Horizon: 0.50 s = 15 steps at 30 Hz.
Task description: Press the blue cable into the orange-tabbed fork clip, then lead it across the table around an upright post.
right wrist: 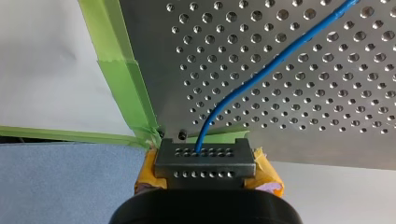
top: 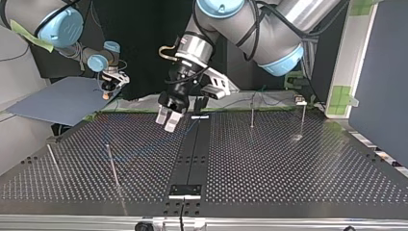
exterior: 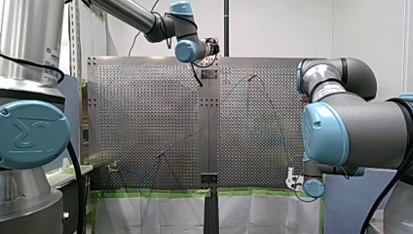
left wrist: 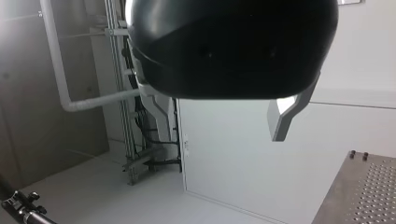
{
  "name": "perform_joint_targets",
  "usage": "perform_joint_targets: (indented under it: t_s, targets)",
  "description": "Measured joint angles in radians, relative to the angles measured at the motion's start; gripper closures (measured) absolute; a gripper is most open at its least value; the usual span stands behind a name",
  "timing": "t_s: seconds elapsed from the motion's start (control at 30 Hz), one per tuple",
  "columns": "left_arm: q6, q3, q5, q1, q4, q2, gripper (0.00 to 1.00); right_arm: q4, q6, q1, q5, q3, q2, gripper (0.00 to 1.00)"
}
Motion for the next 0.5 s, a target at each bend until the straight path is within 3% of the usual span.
perform_joint_targets:
  t_s: [0.5]
  targets:
    - [-0.005, -0.135, -0.035, -0.002, 0.135, 0.000, 0.00, 0.001, -0.007, 0.005, 0.000, -0.003, 0.000, 1.00]
